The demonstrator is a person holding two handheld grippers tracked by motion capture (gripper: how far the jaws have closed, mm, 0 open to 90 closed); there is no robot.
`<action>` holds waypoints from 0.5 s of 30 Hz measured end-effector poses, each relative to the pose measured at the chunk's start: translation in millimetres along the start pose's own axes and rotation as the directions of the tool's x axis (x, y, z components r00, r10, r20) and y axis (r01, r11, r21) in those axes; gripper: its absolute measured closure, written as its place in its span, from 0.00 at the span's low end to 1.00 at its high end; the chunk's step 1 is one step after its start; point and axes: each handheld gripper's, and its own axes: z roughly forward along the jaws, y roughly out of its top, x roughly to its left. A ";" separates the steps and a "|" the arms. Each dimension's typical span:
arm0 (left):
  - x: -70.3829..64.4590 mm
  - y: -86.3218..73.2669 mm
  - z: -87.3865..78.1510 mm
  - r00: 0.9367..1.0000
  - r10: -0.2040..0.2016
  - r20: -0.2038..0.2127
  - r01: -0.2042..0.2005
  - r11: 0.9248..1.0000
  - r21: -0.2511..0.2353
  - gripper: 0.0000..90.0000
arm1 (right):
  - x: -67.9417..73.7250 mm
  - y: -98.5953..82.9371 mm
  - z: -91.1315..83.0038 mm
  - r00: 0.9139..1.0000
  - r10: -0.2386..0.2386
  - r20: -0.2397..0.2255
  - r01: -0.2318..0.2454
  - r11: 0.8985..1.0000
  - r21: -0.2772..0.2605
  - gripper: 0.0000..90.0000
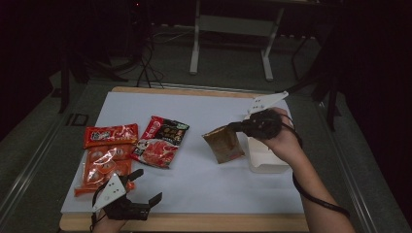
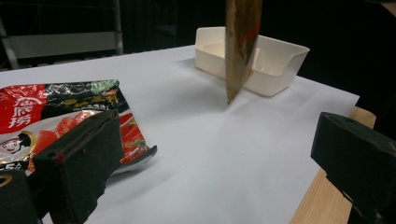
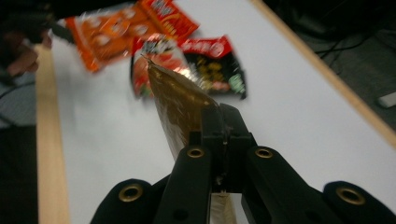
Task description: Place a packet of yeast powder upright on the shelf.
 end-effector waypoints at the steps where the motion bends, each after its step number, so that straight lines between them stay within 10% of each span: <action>1: 0.0 -0.1 0.0 1.000 0.000 0.000 0.000 1.000 0.000 0.03 | -1.9 2.3 -1.9 1.000 0.006 0.009 -0.006 1.000 -0.014 1.00; 15: -1.6 -1.7 -1.3 1.000 0.025 -0.009 -0.025 0.999 -0.022 0.03 | -29.7 26.9 -29.3 0.994 0.076 0.078 -0.068 0.993 -0.096 1.00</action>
